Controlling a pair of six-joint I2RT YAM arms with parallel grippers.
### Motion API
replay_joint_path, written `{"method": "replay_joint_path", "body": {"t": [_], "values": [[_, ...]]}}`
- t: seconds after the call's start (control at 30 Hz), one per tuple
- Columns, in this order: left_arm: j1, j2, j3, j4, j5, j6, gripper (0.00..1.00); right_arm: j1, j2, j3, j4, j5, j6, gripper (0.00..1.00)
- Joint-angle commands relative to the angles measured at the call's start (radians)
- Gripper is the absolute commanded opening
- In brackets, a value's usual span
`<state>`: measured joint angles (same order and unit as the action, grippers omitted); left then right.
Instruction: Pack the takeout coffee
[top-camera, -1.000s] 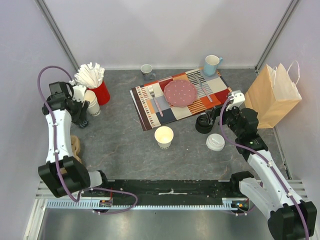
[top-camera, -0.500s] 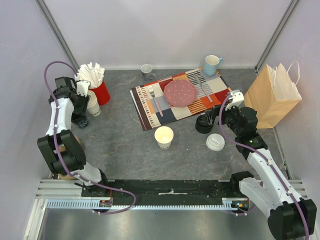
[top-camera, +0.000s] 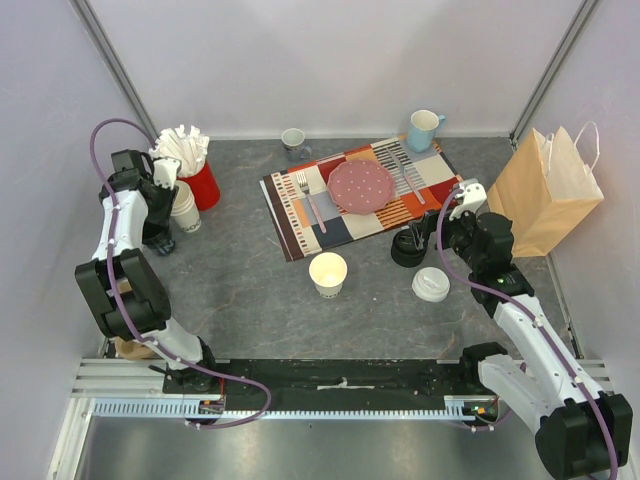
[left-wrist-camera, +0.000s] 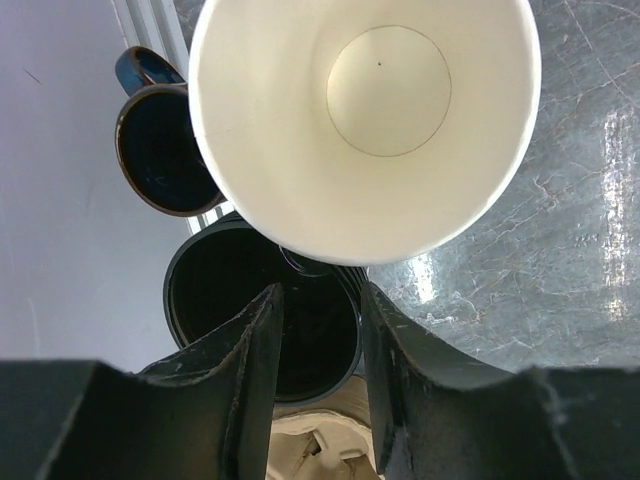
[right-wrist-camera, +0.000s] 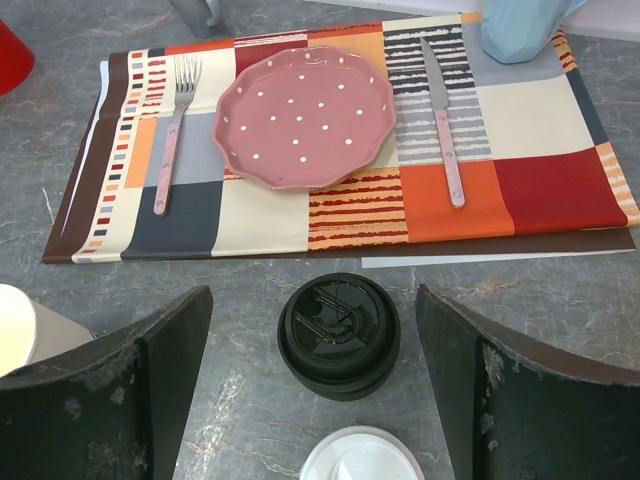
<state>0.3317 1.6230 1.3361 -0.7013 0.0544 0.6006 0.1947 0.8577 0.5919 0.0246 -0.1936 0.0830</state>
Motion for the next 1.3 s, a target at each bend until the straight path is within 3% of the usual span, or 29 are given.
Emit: {"method": "replay_joint_path", "body": {"t": [0.0, 0.3, 0.53, 1.27], "values": [[0.003, 0.008, 0.034, -0.016, 0.016, 0.004, 0.44, 0.005, 0.000, 0.046, 0.011, -0.017, 0.011, 0.91], [0.001, 0.011, 0.035, -0.033, 0.022, -0.015, 0.32, 0.003, -0.008, 0.046, 0.009, -0.013, 0.011, 0.91], [0.001, -0.029, 0.032, -0.050, 0.010, -0.007, 0.08, 0.005, -0.012, 0.046, 0.006, -0.015, 0.011, 0.91], [0.001, -0.149, 0.012, -0.063, -0.014, 0.010, 0.02, 0.003, -0.028, 0.046, 0.003, -0.018, 0.006, 0.91]]}}
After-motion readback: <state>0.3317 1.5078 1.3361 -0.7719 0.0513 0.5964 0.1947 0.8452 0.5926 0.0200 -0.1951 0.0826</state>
